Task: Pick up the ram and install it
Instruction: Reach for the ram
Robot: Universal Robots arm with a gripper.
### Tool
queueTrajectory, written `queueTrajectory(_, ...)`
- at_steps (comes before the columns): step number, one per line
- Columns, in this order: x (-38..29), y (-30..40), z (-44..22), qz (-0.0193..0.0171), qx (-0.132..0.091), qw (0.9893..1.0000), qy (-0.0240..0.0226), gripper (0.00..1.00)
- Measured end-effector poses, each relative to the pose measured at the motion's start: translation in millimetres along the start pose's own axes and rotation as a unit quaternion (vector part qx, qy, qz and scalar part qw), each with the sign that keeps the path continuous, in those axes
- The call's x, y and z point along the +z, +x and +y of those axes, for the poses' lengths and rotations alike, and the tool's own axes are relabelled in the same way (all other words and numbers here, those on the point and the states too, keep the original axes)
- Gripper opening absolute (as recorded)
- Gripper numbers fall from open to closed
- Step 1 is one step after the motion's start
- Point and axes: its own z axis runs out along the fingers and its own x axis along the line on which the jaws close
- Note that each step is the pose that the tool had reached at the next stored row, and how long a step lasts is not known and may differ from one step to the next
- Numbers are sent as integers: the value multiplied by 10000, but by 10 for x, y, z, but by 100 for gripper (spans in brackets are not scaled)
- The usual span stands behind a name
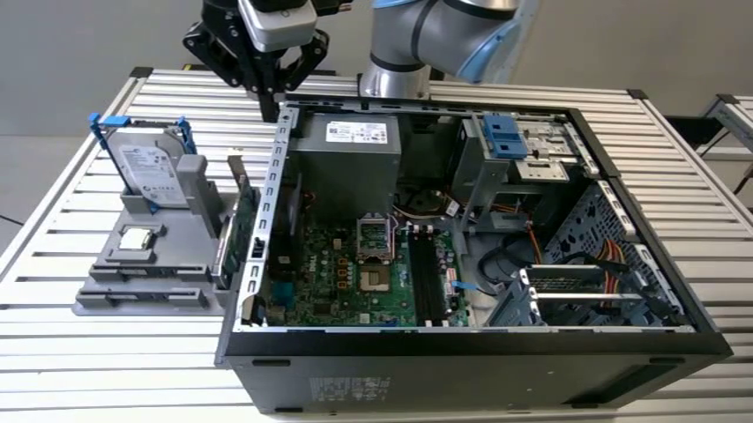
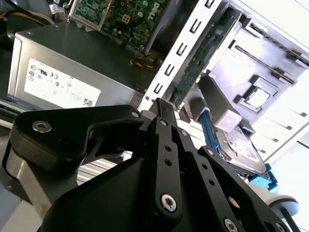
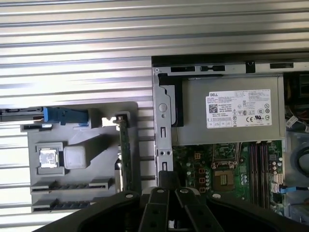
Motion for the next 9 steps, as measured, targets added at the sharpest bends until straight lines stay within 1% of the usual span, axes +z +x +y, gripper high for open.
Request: queueTrajectory(9, -2, 107, -7, 0, 0, 10000, 0, 0)
